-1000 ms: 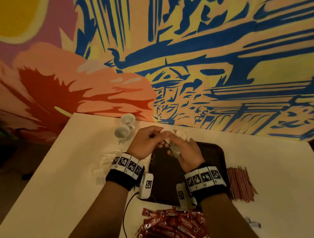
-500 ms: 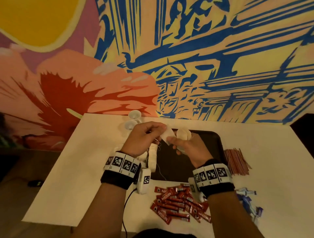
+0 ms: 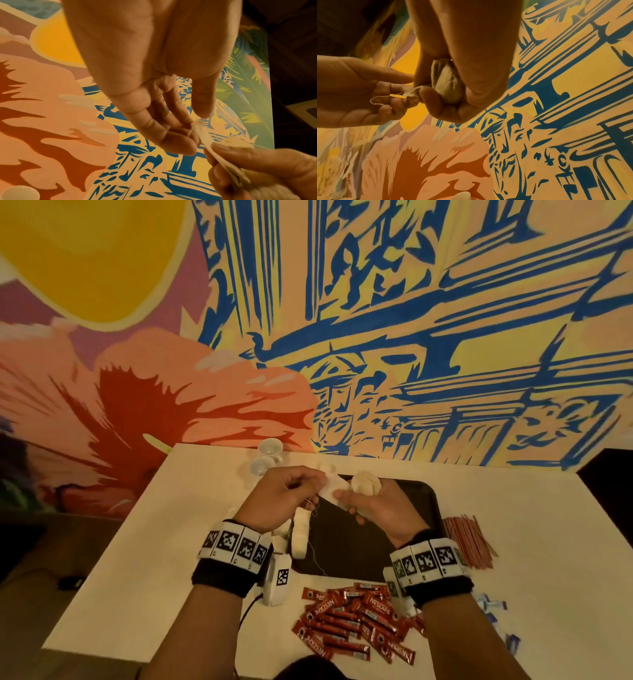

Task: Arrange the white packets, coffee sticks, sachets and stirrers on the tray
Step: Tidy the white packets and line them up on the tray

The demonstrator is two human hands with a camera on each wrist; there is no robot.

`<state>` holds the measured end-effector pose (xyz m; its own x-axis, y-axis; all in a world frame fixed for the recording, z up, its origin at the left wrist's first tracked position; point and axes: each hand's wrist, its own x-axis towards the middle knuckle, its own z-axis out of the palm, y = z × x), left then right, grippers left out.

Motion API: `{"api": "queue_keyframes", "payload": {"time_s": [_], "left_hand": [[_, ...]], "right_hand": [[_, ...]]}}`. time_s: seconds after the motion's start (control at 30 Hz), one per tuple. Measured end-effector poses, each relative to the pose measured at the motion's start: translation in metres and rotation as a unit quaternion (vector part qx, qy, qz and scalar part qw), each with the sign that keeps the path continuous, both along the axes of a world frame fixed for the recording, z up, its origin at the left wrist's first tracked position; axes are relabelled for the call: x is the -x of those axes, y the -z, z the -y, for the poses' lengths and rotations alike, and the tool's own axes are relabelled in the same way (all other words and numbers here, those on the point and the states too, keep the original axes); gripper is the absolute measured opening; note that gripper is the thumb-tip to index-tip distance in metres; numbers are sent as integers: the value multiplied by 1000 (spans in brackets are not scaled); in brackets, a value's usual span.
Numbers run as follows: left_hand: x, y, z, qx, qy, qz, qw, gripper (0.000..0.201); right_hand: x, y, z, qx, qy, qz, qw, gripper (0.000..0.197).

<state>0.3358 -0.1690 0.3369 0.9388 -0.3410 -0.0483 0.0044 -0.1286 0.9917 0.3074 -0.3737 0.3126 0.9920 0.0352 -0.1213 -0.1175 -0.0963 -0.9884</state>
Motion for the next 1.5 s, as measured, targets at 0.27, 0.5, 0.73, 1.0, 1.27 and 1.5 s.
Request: {"api": "queue_keyframes", "payload": {"time_s": [0.27, 0.5, 0.73, 1.0, 1.27, 1.5], "left_hand": [[2, 2, 43, -53, -19, 8, 998, 14], [13, 20, 65, -111, -32, 4, 993, 11], [38, 50, 74, -173, -45, -23, 984, 11], [29, 76, 70, -207, -134, 2, 969, 18], [-80, 76, 46, -289, -124, 69, 947, 5], [-170, 103, 46, -408, -86, 74, 906, 9]], "right_hand": [[-6, 8, 44, -5, -18, -47, 999, 27], [-8, 23, 77, 31, -95, -96, 990, 36], [4, 61, 87, 50, -171, -164, 970, 33], [-6, 82, 84, 22, -108, -198, 974, 25], [-36, 84, 95, -24, 14, -257, 966, 36], [-70, 91, 91, 1, 62, -253, 966, 38]]}}
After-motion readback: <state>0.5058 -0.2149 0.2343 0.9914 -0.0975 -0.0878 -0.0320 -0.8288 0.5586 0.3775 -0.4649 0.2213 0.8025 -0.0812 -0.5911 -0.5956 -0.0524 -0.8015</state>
